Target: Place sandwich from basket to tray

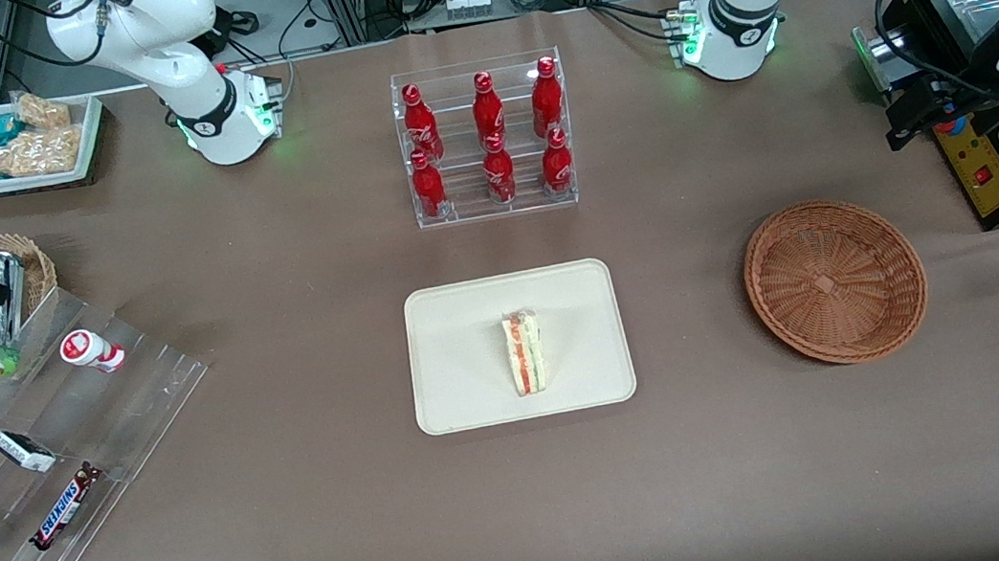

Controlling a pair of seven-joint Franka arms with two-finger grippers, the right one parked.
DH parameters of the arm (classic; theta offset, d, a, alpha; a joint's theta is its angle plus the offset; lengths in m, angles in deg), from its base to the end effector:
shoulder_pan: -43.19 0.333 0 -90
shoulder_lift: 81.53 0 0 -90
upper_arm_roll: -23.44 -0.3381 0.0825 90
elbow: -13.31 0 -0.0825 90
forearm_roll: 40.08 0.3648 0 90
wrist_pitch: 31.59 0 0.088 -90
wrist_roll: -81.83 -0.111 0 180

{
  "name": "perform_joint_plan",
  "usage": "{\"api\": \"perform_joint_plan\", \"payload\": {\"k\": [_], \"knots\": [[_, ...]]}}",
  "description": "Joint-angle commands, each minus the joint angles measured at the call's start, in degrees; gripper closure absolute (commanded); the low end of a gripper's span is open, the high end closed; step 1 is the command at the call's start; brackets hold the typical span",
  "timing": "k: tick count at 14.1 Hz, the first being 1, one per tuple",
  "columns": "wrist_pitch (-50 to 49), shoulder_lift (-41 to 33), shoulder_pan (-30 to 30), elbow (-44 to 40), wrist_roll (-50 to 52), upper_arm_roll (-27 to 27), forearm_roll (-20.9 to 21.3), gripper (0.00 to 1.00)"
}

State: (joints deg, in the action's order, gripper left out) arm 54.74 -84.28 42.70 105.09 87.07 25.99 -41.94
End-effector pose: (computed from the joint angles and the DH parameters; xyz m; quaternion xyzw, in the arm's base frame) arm 0.5113 -0.0316 0.6483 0.9994 0.0186 -0.0246 0.0134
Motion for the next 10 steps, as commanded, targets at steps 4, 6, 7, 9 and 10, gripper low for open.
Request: {"api": "perform_joint_plan", "payload": {"k": [4,6,7,9,10], "knots": [[0.4,-0.9,0.3,1.0,-0.2,0.6,0.8,0.0],[0.2,-1.0,0.3,1.1,-0.1,0.6,0.7,0.0],[0.0,-1.0,0.3,1.0,-0.1,0.5,0.7,0.0],[-0.5,-1.1,0.1,0.9,0.7,0.7,0.7,0.0],[-0.5,-1.0,0.0,0.9,1.2,0.9,0.7,0.0]]}}
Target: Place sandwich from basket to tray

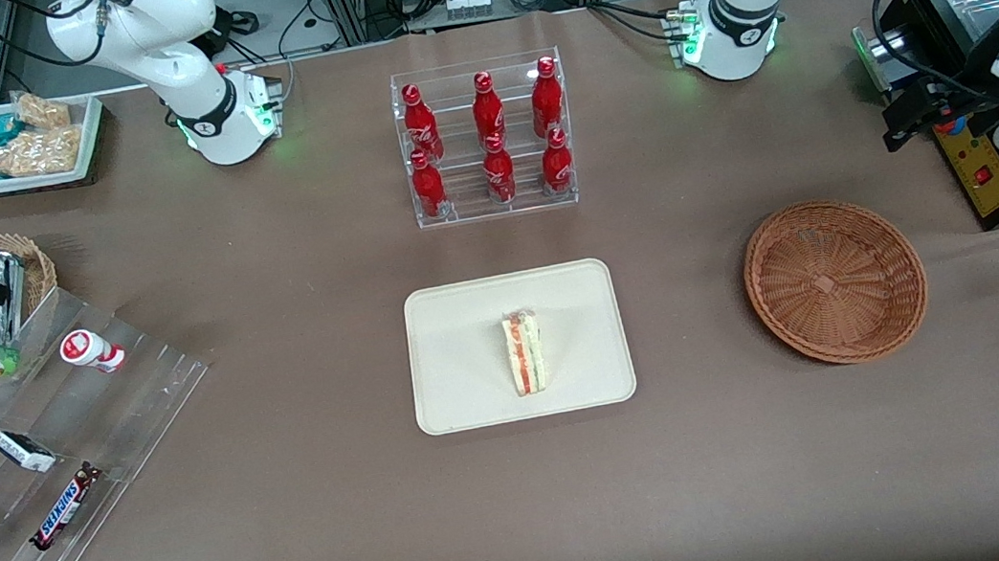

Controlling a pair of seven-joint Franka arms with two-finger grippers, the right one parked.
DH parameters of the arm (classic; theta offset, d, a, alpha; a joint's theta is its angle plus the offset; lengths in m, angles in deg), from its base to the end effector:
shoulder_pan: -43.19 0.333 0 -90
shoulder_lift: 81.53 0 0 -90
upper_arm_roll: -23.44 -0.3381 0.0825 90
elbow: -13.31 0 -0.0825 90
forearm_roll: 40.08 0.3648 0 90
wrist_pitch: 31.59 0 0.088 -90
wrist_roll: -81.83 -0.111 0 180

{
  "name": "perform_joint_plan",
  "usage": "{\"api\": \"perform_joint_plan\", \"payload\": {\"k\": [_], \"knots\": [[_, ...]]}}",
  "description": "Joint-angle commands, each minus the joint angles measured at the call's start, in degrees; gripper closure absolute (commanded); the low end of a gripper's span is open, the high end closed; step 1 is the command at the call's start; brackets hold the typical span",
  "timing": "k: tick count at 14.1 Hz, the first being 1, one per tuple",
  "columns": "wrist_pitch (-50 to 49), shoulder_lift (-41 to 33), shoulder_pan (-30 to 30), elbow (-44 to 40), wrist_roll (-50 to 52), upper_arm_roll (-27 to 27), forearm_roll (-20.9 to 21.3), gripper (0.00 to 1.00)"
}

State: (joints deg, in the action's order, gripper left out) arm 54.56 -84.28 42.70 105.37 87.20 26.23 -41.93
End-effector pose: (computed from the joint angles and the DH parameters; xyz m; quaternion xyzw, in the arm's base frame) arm 0.5106 -0.0337 0.6459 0.9994 0.0177 -0.0286 0.0128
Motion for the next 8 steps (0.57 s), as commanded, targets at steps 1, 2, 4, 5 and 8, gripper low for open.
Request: {"api": "perform_joint_plan", "payload": {"k": [1,2,4,5,8], "knots": [[-0.3,-1.1,0.0,0.7,1.3,0.7,0.7,0.0],[-0.4,-1.1,0.0,0.7,1.4,0.7,0.7,0.0],[-0.6,-1.3,-0.1,0.6,1.4,0.8,0.6,0.0],[-0.6,-1.3,-0.1,0.6,1.4,1.0,0.6,0.0],[-0.8,-1.3,-0.1,0.6,1.4,1.4,0.6,0.0]]}}
